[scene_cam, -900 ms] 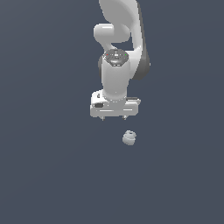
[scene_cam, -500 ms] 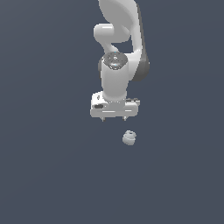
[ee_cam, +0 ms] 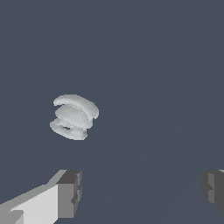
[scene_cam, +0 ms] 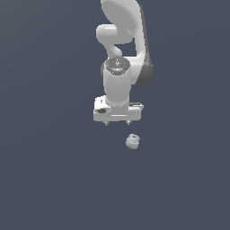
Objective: Pick up the object and move it to a goal position.
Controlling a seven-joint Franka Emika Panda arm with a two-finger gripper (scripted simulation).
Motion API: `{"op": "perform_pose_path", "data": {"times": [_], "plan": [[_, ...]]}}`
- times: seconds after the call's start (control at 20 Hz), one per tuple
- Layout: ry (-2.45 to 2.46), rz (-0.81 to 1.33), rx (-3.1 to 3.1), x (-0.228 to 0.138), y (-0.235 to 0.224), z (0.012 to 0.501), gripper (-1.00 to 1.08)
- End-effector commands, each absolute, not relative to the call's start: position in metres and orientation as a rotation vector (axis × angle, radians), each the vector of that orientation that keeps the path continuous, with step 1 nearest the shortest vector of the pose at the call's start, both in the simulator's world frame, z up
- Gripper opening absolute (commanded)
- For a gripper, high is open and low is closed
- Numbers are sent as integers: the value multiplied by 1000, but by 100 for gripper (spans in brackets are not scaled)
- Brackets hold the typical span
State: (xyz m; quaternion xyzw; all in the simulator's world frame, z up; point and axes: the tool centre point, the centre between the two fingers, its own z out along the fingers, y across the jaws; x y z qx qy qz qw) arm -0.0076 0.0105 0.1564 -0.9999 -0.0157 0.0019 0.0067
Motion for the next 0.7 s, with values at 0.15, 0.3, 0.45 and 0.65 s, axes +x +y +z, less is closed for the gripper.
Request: {"op": "perform_pose_path", "data": {"times": [0.15,0.3,0.45,0.65], "plan": [[3,7,-3128,-4,17,152,100],[52,7,-3129,-1,22,147,100],[116,7,-3128,3,30,142,100],[223,6,-3124,10,42,132,100]]}}
